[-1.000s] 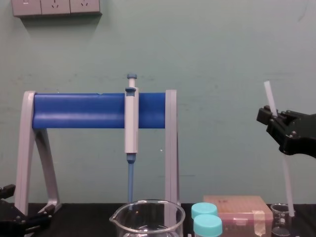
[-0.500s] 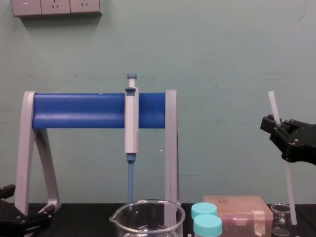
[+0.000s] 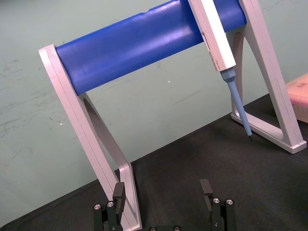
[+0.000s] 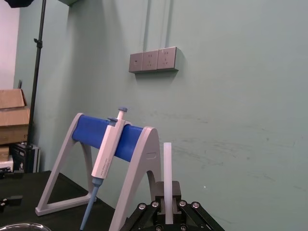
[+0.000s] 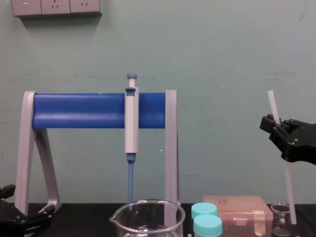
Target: Pick up the stirring rod with one hand, then place it down.
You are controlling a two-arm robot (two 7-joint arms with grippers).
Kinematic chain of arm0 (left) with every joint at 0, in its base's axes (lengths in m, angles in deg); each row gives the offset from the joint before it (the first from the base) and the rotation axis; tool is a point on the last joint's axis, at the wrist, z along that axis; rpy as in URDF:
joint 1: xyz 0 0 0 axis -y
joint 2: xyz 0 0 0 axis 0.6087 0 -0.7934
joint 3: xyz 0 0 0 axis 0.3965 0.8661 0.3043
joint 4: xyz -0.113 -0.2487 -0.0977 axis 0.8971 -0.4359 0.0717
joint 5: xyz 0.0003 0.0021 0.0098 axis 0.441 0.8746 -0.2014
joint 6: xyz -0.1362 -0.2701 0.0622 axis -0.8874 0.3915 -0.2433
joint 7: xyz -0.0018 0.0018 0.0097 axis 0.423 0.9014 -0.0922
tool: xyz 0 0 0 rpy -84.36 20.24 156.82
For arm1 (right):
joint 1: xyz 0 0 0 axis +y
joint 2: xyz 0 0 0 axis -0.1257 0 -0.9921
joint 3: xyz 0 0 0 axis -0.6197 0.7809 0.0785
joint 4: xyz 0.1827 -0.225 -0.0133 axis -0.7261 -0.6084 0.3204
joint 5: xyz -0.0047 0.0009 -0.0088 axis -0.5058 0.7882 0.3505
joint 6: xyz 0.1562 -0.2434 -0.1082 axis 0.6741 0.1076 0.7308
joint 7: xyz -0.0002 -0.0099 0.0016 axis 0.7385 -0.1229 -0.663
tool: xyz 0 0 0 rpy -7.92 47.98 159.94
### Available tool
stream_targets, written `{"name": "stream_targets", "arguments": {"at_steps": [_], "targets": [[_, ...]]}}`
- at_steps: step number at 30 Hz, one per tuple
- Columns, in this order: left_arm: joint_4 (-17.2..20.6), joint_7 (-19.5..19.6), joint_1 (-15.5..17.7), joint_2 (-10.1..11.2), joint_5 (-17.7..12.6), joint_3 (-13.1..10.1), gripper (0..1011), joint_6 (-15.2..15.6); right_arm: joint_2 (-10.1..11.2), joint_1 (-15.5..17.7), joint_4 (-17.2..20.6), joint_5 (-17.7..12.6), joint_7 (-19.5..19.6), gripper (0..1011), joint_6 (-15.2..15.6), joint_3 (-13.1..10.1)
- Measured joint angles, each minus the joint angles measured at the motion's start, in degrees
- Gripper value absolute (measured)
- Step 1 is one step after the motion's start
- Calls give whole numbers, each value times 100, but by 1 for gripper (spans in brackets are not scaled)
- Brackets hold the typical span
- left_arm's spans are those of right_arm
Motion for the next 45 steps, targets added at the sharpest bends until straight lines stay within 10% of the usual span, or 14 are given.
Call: {"name": "stream_targets", "arguments": {"at_steps": [45], "targets": [[0, 0, 0, 0, 0, 0, 1000, 0, 6, -1, 5, 0, 1, 70, -12, 6]]}}
